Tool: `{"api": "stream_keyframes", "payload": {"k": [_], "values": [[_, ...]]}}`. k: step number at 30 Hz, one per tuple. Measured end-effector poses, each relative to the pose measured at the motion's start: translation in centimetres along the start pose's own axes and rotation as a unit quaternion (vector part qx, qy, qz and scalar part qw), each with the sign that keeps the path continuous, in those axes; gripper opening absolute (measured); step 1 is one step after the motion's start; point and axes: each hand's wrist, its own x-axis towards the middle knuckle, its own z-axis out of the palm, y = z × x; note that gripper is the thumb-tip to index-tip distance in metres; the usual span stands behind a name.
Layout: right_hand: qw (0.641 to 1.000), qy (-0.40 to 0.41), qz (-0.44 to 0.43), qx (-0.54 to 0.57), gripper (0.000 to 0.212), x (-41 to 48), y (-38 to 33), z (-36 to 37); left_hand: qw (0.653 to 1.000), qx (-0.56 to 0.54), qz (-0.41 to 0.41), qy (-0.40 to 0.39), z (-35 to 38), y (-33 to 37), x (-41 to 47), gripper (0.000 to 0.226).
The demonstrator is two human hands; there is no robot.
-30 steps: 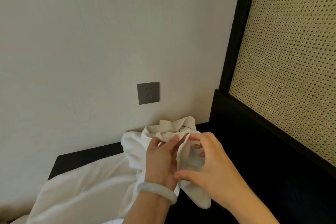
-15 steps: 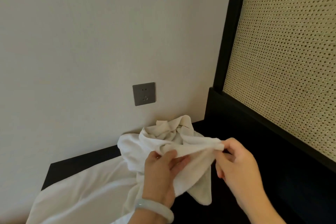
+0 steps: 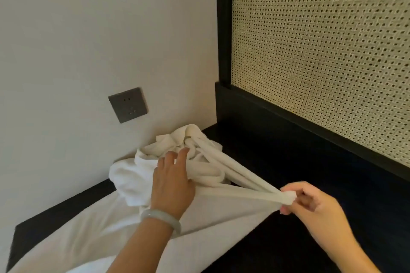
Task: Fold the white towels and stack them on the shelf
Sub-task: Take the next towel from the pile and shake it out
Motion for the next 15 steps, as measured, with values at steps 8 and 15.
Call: {"api": "stream_keyframes", "payload": {"k": [8,15], "values": [[0.998,0.049,0.025,0.024,0.035,0.3,3.2,-5.3,0.980,0.107,0.105,-0.128,-0.7,-3.4,5.2,0.061],[0.997,0.043,0.023,0.051,0.021,1.5,4.0,-2.8,0.851,0.040,0.272,-0.448,1.2,-0.6,5.3,0.078]]}}
